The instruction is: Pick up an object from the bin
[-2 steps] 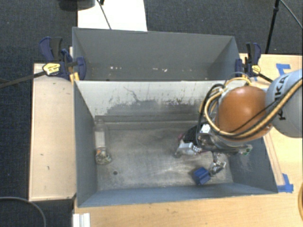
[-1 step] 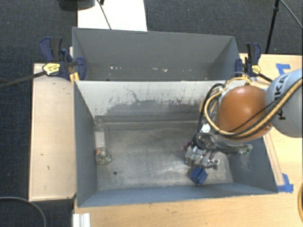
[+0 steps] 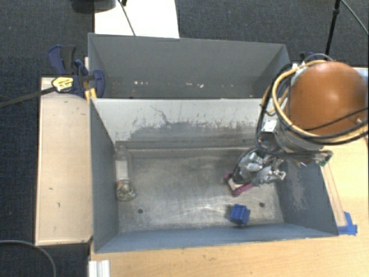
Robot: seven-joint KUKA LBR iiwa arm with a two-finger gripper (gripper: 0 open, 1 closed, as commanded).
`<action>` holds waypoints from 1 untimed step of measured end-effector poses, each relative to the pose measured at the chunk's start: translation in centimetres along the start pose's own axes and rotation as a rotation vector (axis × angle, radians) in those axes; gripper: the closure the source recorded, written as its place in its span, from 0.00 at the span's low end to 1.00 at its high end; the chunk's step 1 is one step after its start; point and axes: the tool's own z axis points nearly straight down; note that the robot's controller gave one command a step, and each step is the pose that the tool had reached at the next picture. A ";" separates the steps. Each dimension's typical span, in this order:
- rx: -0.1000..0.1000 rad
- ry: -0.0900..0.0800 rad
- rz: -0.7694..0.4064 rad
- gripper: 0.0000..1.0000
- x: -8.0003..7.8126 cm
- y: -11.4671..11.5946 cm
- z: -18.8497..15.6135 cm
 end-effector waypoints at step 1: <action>-0.007 0.005 0.004 0.00 0.1 0.1 0.5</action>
Offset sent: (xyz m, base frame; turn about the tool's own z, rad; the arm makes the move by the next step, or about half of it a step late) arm 0.0000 0.0000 0.0000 0.0000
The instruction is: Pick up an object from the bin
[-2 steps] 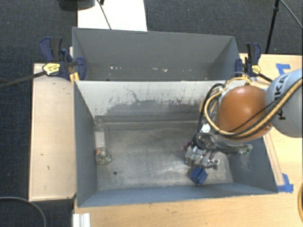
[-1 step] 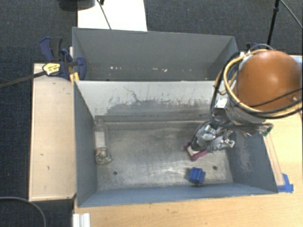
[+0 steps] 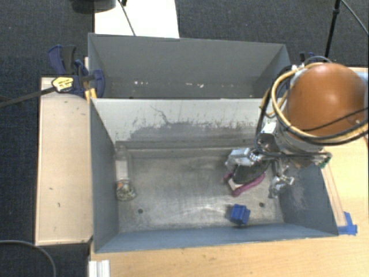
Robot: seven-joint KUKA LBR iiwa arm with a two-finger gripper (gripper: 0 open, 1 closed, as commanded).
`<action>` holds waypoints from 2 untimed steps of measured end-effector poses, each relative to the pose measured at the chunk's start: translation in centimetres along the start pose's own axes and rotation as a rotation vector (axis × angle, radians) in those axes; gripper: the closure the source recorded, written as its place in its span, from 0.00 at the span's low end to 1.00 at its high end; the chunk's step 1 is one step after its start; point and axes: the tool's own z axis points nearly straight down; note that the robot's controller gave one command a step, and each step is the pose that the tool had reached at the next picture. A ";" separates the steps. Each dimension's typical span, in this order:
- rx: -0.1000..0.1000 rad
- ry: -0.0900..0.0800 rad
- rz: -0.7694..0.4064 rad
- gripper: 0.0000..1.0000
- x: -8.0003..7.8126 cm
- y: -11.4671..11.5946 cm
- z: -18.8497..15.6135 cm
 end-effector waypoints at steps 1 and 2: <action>-0.002 0.003 0.348 0.00 0.9 -3.8 8.0; -0.002 0.002 0.122 0.00 0.2 -6.0 13.3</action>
Offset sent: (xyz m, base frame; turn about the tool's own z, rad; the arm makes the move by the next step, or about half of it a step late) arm 0.0246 -0.0304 -0.0779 0.3456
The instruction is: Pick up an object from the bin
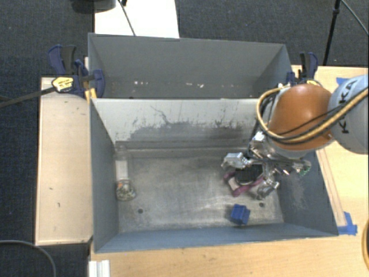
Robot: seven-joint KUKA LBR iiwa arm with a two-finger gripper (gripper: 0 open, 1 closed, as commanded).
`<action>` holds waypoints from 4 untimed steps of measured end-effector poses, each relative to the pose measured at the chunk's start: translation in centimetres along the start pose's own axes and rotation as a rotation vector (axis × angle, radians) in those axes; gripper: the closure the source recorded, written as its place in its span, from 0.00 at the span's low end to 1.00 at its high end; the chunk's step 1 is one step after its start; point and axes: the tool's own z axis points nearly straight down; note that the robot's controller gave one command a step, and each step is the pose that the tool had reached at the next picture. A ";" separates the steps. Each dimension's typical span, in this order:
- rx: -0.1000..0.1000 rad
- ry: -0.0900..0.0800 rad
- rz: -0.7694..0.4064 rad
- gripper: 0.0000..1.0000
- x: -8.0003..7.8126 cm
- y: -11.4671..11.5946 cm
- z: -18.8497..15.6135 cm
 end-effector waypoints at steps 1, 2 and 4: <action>0.002 -0.003 0.006 1.00 -0.1 -0.1 -0.2; 0.008 -0.006 0.012 1.00 -0.3 0.5 -15.1; -0.005 0.001 -0.094 0.00 -4.7 6.0 0.4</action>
Offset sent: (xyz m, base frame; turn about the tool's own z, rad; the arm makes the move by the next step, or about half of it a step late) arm 0.0000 0.0000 0.0000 0.0000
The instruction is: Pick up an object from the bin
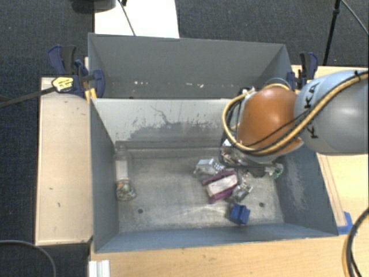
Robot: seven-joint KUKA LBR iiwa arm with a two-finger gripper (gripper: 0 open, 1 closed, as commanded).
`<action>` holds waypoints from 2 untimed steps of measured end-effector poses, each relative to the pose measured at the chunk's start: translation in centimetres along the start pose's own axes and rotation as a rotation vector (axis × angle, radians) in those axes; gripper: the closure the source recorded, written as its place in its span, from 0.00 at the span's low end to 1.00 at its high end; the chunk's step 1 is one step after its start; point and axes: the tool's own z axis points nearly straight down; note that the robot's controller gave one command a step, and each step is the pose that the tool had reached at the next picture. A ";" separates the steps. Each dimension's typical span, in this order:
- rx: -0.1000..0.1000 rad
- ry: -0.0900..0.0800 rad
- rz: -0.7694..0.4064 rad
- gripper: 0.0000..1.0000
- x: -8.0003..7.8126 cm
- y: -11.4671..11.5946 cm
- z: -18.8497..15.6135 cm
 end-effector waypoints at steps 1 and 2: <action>0.006 -0.003 0.006 1.00 0.0 -0.3 -0.4; 0.013 -0.008 0.034 1.00 -0.6 0.3 -12.3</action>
Offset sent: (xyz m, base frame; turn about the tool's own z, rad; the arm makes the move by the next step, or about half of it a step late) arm 0.0000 0.0000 0.0000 0.0000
